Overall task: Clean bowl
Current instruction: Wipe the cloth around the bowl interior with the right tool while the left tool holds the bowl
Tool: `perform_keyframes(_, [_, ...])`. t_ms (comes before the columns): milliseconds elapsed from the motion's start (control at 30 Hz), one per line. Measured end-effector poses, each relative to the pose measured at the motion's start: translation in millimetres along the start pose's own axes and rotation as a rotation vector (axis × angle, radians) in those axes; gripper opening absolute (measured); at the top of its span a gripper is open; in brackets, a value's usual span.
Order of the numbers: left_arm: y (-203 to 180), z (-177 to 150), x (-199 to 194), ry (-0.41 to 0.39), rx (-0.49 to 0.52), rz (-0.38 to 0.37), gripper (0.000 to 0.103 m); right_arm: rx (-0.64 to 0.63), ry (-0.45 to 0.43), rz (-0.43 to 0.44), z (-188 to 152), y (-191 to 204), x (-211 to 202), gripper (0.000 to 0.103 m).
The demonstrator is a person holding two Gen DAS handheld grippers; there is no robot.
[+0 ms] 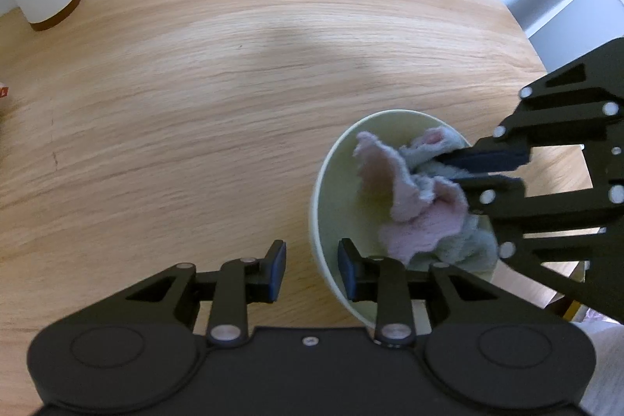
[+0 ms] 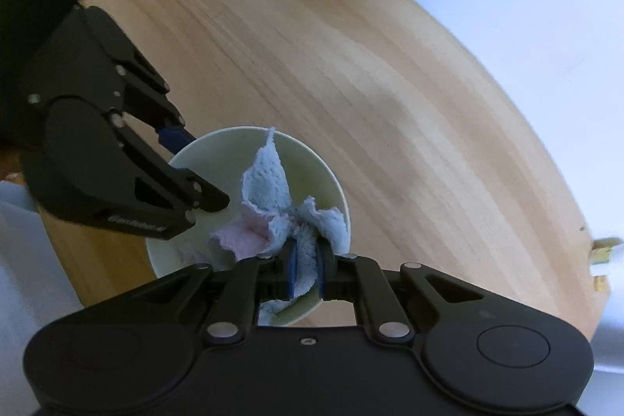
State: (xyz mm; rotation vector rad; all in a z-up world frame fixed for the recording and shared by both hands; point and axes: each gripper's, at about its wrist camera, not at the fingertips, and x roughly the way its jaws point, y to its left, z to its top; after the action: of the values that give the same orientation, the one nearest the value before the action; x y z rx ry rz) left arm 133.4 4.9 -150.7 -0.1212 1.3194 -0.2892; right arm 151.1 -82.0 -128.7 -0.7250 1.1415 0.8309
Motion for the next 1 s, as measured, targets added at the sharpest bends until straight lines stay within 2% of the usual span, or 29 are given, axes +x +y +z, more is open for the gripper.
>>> perform_keyframes(167, [-0.6,1.1,0.6,0.005,-0.006,-0.003,0.032,-0.001,-0.002,0.023,2.3,-1.1,9.6,0.01])
perform_keyframes(333, [3.2,1.4,-0.9,0.013,-0.032,-0.016,0.032,0.066,0.013,0.089,-0.1,-9.6,13.4,0.01])
perform_keyframes(500, [3.7,1.4,-1.4,0.009,-0.05,-0.012,0.032,0.089,0.03,0.116,1.1,-9.7,19.0,0.01])
perform_keyframes(733, [-1.2,6.5,-1.7,-0.015,-0.029,0.011,0.032,0.049,0.116,0.159,4.1,-19.4,15.6,0.011])
perform_keyframes(1000, [-7.8,9.3,-0.7,-0.005,-0.006,0.007,0.032,-0.009,0.209,0.222,-1.8,-28.6,-2.2,0.011])
